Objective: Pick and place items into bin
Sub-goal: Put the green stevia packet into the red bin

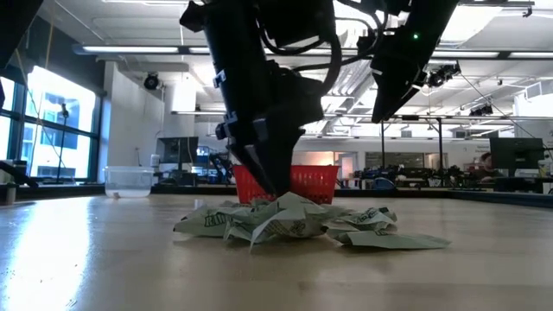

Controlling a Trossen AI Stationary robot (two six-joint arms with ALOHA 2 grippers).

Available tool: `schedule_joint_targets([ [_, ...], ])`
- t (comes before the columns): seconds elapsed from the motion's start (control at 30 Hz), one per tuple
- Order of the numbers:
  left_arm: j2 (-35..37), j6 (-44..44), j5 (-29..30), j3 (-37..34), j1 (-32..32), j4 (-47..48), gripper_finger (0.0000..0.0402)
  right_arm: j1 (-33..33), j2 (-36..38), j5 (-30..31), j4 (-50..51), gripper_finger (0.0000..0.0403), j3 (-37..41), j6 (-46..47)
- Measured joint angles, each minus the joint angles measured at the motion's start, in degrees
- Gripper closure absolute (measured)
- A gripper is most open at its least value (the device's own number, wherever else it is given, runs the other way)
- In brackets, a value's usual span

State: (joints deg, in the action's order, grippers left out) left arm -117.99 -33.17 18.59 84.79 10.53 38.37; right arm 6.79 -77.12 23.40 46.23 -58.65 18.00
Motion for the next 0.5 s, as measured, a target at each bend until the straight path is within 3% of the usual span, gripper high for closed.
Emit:
schedule_joint_targets([
  [0.3, -0.9, 0.4, 0.1, 0.0, -0.9, -1.3, 0.0253, 0.0, 0.0, 0.0, 0.0, 0.0057, 0.0, 2.6],
  [0.5, -1.4, 1.5, 0.0, 0.0, -0.8, -0.4, 0.0256, 0.0, 0.0, -0.5, 0.0, 0.0057, 0.0, 4.1],
])
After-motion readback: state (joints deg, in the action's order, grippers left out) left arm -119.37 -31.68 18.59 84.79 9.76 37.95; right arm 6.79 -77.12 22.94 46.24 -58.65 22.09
